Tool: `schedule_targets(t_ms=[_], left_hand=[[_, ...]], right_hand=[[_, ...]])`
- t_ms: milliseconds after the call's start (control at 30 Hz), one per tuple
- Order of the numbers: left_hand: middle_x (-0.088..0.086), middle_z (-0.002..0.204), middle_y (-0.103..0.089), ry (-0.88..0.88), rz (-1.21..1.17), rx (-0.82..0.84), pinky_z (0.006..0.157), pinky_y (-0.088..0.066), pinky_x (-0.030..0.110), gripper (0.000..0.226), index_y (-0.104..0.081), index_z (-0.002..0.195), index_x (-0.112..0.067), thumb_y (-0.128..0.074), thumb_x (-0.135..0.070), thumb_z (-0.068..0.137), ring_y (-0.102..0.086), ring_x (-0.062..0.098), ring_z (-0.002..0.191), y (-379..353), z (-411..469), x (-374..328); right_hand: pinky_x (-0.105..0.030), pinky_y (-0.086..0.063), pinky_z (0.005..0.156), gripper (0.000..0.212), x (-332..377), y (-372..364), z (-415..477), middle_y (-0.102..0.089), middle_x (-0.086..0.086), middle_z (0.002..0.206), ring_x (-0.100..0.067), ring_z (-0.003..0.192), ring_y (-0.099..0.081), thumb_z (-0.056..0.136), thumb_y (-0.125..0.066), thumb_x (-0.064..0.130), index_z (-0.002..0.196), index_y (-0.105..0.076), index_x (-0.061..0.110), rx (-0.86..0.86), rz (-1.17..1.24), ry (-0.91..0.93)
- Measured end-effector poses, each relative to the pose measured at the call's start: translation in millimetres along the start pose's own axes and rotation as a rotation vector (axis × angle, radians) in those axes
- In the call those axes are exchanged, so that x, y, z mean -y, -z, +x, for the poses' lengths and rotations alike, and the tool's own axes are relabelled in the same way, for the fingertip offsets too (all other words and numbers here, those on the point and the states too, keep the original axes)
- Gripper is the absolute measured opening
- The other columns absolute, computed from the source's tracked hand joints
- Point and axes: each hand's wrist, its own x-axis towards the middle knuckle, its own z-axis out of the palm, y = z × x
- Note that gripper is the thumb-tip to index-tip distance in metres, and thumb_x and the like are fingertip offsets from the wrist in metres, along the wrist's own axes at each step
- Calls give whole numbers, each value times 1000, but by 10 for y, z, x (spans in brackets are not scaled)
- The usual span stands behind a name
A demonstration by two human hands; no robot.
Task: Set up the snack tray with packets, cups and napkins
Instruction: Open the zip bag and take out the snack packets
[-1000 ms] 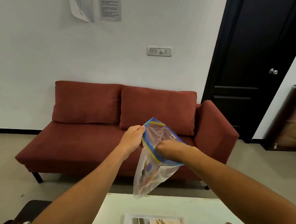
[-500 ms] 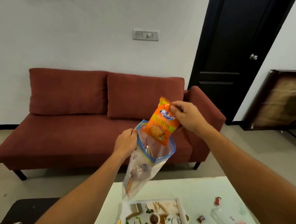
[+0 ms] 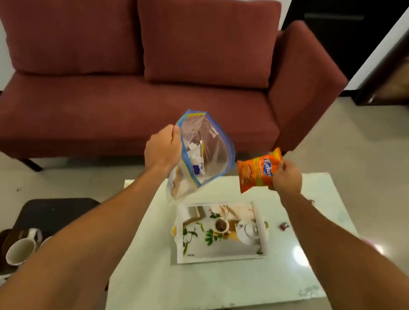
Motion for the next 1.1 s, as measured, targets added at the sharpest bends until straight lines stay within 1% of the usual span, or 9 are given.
schedule_targets(t_ms=[167,333,500,633,700,767,900,1000,1100], left_hand=[[-3,67,-52,-11,1,-48,60,-31,35,40,-47,75,-14,-33,-37,105,-51,24,65,-395,-29,482],[-9,58,-43,-64,-20,-71,48,-28,25,40,-44,72,-15,-34,-36,105,-41,6,52,-819,-176,800],[-13,59,-42,-141,-35,-46,47,-27,16,36,-44,75,-18,-34,-35,106,-46,4,54,-1152,-350,914],[-13,60,-42,-183,-47,-13,49,-28,17,35,-42,75,-20,-34,-34,106,-46,5,54,-1265,-465,881],[-9,61,-45,-183,-42,22,49,-33,31,36,-44,75,-18,-34,-34,106,-46,10,55,-1270,-510,834],[-2,64,-50,-171,-56,56,51,-35,35,37,-46,77,-15,-34,-34,106,-51,21,59,-1266,-544,788],[1,67,-53,-137,-94,77,56,-36,36,37,-44,76,-16,-33,-36,105,-54,28,65,-1248,-606,599],[0,69,-56,-113,-99,85,58,-35,35,38,-46,77,-16,-31,-38,104,-55,27,67,-1231,-655,413],[0,70,-58,-111,-111,83,57,-35,32,39,-47,78,-15,-31,-38,105,-54,22,64,-1182,-680,225]], right_hand=[[-49,-60,82,39,-972,-874,-251,-69,-24,109,-41,93,-69,105,-35,26,110,-64,0,187,-136,-148],[-51,-61,81,37,-1716,-1546,-538,-70,-18,105,-37,90,-70,105,-35,29,109,-64,5,247,0,-360],[-35,-49,74,35,-2332,-1861,-725,-69,-18,112,-30,91,-62,104,-35,23,108,-65,6,245,73,-499],[-46,-56,88,38,-2561,-1771,-746,-70,-15,115,-33,101,-65,105,-39,32,119,-66,8,271,78,-555],[-46,-55,88,34,-2443,-1622,-723,-69,-15,112,-32,101,-64,104,-41,31,112,-66,10,237,27,-503],[-44,-54,88,28,-2143,-1427,-661,-68,-16,107,-35,102,-64,104,-41,25,103,-64,9,29,-23,-345],[-23,-51,81,23,-935,-720,-510,-71,-2,105,-18,95,-67,99,-49,14,110,-69,16,-397,395,143],[-23,-53,52,32,-18,-185,-509,-73,4,79,-14,66,-69,89,-46,12,88,-74,28,-216,666,409],[-39,-62,61,27,474,-240,-496,-74,-3,79,-25,74,-73,81,-47,13,76,-71,23,222,291,332]])
